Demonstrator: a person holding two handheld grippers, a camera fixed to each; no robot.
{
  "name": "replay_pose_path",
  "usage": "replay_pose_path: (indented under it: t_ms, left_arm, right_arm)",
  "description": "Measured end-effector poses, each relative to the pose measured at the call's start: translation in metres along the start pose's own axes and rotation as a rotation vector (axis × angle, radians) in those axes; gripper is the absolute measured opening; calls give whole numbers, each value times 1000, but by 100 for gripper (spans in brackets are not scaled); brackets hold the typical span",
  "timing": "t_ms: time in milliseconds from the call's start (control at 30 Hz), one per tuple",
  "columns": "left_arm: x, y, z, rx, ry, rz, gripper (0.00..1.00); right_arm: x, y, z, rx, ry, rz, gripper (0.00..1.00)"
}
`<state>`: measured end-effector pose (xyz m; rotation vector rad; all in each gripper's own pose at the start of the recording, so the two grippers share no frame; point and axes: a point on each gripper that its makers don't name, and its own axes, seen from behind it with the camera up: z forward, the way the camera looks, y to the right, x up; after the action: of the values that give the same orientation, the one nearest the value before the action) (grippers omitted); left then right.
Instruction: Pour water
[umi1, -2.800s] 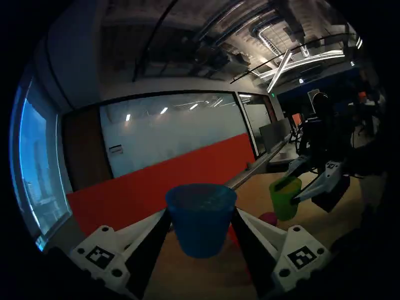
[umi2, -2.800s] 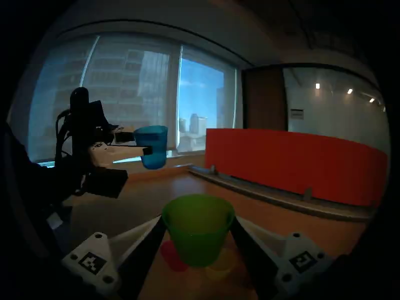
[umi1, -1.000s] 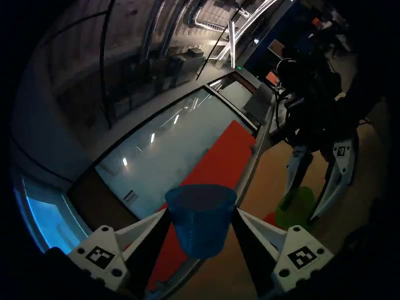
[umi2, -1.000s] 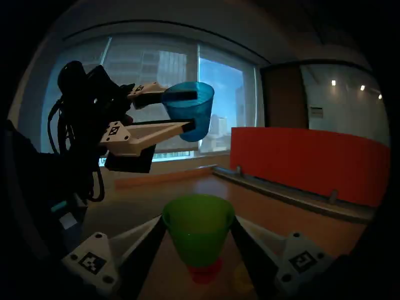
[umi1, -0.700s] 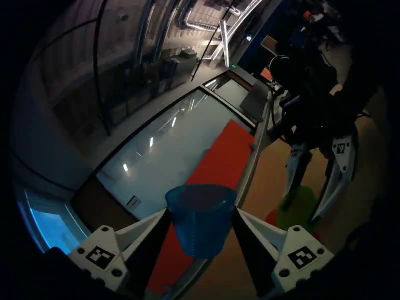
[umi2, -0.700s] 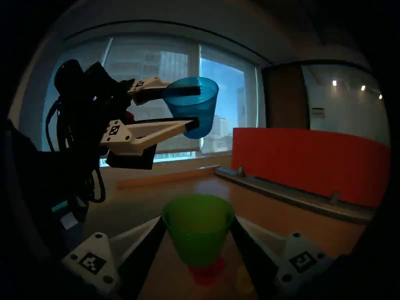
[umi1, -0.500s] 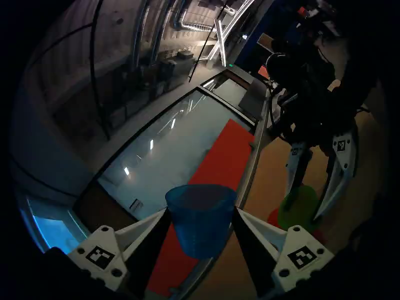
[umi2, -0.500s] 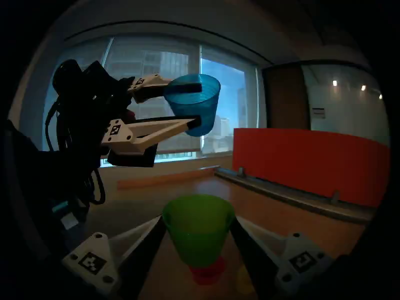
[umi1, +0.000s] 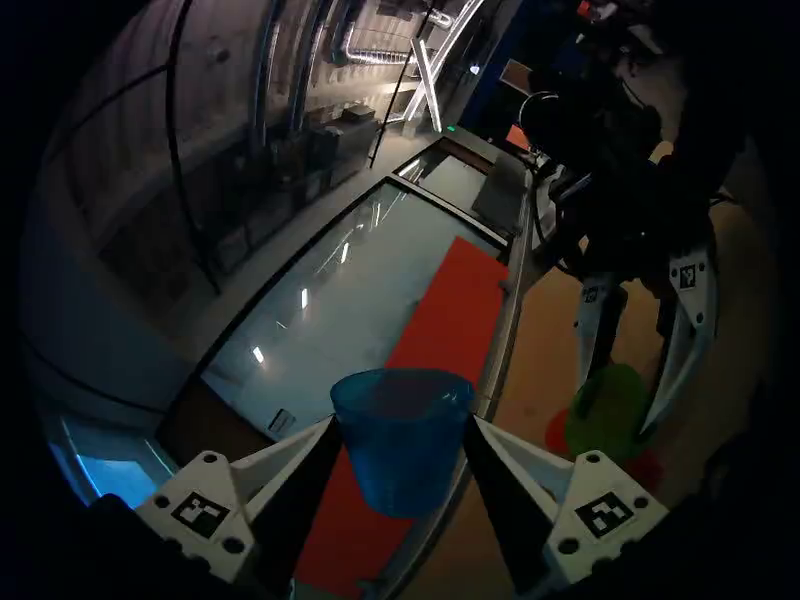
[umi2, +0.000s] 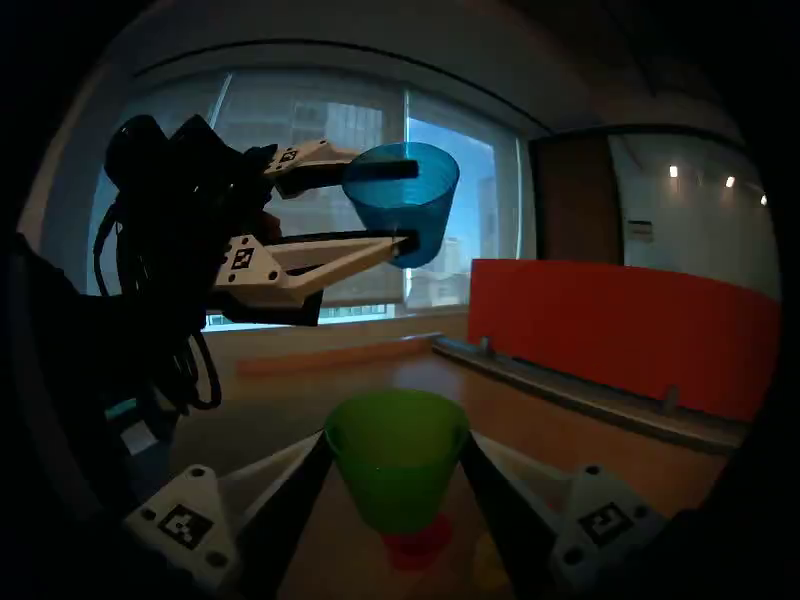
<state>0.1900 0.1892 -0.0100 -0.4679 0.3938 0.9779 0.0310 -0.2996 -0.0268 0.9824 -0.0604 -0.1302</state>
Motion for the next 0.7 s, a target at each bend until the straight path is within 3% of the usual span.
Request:
replay_pose_path:
  t_ms: [700]
  left_arm:
    - [5, 1, 5, 4, 10, 64, 83]
  right_arm:
    - [-1, 3, 0, -4, 6, 3, 91]
